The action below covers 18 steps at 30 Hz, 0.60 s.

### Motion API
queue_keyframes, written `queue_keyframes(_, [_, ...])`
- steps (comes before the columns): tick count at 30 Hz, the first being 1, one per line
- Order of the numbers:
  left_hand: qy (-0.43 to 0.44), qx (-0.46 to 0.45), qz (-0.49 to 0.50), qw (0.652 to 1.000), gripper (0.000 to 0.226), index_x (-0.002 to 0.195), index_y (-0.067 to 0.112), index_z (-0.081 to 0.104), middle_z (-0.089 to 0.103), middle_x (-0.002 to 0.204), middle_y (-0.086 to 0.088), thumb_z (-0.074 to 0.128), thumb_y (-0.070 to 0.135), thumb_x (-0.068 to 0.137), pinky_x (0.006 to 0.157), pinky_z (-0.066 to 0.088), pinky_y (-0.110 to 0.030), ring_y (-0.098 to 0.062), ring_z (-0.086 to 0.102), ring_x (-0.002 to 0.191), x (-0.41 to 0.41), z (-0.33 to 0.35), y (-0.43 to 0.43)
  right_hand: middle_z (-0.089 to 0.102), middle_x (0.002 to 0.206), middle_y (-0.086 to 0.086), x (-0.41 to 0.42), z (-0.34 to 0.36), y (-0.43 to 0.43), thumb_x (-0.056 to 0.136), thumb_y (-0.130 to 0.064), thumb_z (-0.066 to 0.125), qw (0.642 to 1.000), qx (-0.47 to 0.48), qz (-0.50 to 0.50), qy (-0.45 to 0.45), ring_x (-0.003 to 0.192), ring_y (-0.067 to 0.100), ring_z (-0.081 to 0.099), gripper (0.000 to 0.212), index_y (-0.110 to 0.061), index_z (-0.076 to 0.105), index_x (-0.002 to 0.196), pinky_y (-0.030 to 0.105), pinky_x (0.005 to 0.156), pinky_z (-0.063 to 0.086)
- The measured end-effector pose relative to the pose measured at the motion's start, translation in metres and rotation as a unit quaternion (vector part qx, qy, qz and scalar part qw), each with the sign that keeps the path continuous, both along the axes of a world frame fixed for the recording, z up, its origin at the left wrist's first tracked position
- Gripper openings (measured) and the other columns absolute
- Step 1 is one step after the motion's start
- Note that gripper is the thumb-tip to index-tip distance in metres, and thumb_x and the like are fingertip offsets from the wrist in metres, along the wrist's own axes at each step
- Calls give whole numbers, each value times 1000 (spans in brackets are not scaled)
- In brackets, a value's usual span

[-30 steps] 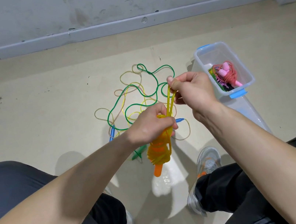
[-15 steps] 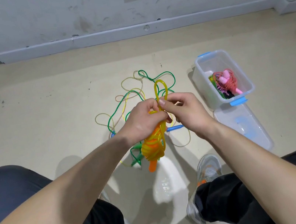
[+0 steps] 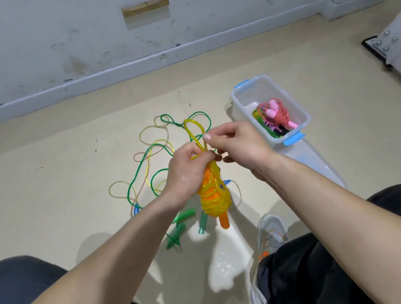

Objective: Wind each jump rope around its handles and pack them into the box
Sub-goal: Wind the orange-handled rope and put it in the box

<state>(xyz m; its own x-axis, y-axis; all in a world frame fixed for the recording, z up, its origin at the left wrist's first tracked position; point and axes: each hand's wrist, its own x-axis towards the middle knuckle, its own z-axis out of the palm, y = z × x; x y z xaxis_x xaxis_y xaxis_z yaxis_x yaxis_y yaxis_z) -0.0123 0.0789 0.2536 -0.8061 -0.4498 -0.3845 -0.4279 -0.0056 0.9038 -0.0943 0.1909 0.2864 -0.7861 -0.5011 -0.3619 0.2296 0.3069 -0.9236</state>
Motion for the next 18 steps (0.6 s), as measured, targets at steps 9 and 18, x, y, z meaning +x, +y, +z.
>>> queue_keyframes(9, [-11, 153, 103, 983, 16, 83, 16, 62, 74, 101, -23, 66, 30, 79, 44, 33, -22, -26, 51, 55, -145, 20, 24, 72, 102, -3, -103, 23, 44, 97, -35, 64, 975, 174, 129, 55, 77, 6, 69, 46, -24, 49, 139, 19, 68, 53])
queue_keyframes(18, [-42, 196, 72, 977, 6, 87, 16, 67, 77, 97, -6, 66, 22, 90, 52, 46, -21, -23, 64, 66, -274, -48, 59, 73, 99, 14, -217, -60, 99, 94, -35, 69, 976, 175, 129, 15, 79, 36, 74, 26, -10, 72, 102, 48, 74, 62])
